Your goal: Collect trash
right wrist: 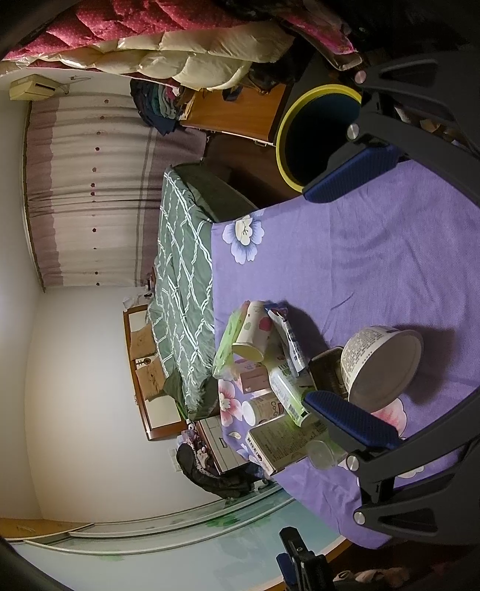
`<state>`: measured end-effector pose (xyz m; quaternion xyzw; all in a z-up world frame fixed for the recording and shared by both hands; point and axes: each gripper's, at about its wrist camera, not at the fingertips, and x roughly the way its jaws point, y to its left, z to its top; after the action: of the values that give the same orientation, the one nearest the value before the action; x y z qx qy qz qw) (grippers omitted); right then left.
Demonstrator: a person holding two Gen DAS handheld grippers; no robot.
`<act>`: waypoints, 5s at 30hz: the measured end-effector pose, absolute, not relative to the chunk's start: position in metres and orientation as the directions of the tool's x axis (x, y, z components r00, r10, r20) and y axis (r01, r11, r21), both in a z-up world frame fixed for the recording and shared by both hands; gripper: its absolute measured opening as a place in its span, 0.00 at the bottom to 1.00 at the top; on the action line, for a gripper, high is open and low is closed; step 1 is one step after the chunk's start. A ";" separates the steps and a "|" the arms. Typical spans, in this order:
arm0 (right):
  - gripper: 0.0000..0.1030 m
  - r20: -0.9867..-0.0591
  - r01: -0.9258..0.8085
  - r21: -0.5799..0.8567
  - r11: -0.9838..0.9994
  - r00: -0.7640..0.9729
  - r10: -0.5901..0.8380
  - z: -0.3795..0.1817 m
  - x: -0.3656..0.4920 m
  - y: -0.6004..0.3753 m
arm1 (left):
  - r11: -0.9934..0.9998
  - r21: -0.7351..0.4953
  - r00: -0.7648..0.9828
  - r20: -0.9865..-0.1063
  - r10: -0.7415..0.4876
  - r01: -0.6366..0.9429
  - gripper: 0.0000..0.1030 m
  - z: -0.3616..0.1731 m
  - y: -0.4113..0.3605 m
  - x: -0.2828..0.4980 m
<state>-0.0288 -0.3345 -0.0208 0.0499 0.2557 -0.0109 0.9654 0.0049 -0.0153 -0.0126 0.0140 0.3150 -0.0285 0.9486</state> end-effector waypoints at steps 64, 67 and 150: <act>0.13 -0.693 -0.317 -0.008 0.948 0.685 0.223 -0.046 0.250 -0.254 | 0.999 0.025 0.799 -0.601 -0.002 0.021 0.96 -0.020 -0.017 0.134; 0.12 -0.667 -0.307 0.001 0.952 0.709 0.229 -0.032 0.244 -0.260 | 0.999 0.025 0.801 -0.599 -0.012 0.033 0.96 -0.018 -0.019 0.128; 0.48 -0.750 0.310 0.162 0.937 0.655 -0.087 -0.143 0.119 -0.529 | 0.954 -0.027 0.678 -0.697 -0.232 0.300 0.45 -0.075 -0.084 0.128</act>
<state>0.1187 -0.5286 -0.1427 0.1390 0.4003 -0.1103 0.8990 0.1282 -0.0844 -0.0749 0.0449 0.3738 -0.1453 0.9150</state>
